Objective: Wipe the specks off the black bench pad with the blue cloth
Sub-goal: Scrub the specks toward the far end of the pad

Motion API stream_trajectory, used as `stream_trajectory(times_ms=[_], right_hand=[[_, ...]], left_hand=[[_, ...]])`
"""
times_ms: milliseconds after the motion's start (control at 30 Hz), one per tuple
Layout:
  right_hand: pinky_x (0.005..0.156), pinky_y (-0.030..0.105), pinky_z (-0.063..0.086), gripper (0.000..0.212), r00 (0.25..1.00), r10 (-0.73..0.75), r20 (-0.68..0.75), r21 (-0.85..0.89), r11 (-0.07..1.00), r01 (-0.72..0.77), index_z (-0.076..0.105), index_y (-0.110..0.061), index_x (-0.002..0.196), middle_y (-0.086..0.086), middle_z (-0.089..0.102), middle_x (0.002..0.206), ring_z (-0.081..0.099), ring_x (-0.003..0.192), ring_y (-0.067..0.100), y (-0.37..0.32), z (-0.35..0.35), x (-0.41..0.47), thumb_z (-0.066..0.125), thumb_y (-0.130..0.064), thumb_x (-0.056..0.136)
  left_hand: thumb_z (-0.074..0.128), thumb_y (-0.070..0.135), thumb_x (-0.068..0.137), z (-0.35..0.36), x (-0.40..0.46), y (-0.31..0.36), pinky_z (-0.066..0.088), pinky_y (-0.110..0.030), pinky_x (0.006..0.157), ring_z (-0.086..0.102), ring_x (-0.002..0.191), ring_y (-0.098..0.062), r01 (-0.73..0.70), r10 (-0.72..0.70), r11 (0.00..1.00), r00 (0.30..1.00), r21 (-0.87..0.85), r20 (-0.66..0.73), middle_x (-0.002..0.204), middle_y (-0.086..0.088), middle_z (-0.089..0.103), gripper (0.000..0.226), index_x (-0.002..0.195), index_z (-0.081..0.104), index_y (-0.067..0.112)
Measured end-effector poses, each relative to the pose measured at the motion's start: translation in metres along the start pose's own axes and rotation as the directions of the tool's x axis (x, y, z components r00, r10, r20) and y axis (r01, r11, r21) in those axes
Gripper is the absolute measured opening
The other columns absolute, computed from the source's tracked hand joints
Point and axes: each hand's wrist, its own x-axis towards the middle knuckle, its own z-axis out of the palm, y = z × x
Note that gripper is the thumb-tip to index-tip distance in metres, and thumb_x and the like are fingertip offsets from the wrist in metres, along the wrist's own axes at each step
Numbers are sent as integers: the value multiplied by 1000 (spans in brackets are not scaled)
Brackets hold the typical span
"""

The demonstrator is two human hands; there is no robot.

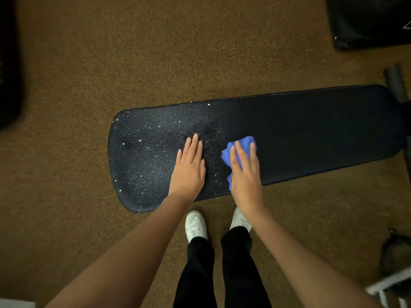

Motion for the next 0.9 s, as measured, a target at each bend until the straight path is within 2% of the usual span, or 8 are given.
stream_trajectory(times_ms=[167, 300, 433, 533, 633, 733, 800, 900], right_hand=[[105, 55, 32, 85, 957, -263, 118, -37, 962, 269, 31, -4, 140, 12, 32, 149, 22, 137, 42, 18, -2, -19, 63, 7, 62], [105, 58, 32, 83, 999, -33, 12, 1, 999, 33, 33, -3, 139, 10, 27, 147, 18, 137, 43, 34, -10, -14, 67, 16, 65], [108, 53, 27, 86, 986, 164, -42, 12, 986, -164, 34, 0, 140, 14, 34, 147, 20, 137, 44, -4, 6, -23, 71, 10, 63], [106, 52, 26, 83, 994, 101, -27, 28, 995, -101, 39, -2, 138, 11, 36, 147, 20, 137, 42, -33, 21, -28, 72, 7, 62], [106, 51, 28, 78, 999, 40, -5, 51, 998, -40, 41, -4, 138, 9, 39, 146, 19, 138, 39, -41, 23, -30, 70, 4, 66], [107, 53, 28, 80, 992, -107, 60, 16, 994, 106, 32, -7, 140, 10, 36, 148, 19, 139, 39, -12, 13, -34, 63, 4, 67], [107, 53, 23, 80, 997, -62, 49, -42, 997, 64, 30, -7, 141, 12, 34, 148, 20, 138, 41, 17, 0, -35, 60, 10, 68], [108, 52, 20, 87, 996, 85, 15, -47, 995, -84, 29, -2, 141, 15, 32, 148, 17, 138, 43, 33, -8, -32, 68, 15, 66]], left_hand=[[5, 33, 92, -2, 0, 3, 7, -40, 115, 0, 144, -21, 12, -12, 1000, 1000, 0, 13, 156, -6, 4, 62, 146, 18, 4], [25, 19, 101, -1, -1, 4, 3, -39, 117, -5, 144, -20, 31, -31, 999, 999, 9, 8, 157, -5, -3, 50, 147, 13, 6], [14, 26, 99, 3, 0, 5, 3, -40, 116, -5, 144, -20, 45, -45, 999, 999, 19, 3, 156, -6, -2, 52, 147, 13, 5], [-1, 35, 89, 5, -1, 2, 3, -39, 115, -4, 143, -18, 11, -12, 1000, 1000, -9, -20, 156, -6, 2, 67, 146, 15, 5], [-1, 37, 88, 7, -1, -1, 1, -37, 115, -6, 141, -13, -3, 1, 999, 999, -44, -32, 156, -5, 3, 68, 146, 16, 5], [1, 37, 89, 8, -1, -1, 3, -38, 115, -2, 142, -15, 8, -11, 998, 999, -65, -52, 156, -5, 7, 68, 146, 19, 4], [1, 39, 90, 7, -2, -1, 3, -37, 115, -3, 142, -15, 5, -9, 997, 999, -74, -50, 156, -5, 6, 68, 146, 19, 5], [0, 41, 90, 4, -3, -1, -2, -33, 114, -8, 140, -9, -7, 2, 995, 999, -103, -50, 157, -3, 4, 69, 146, 16, 5]])
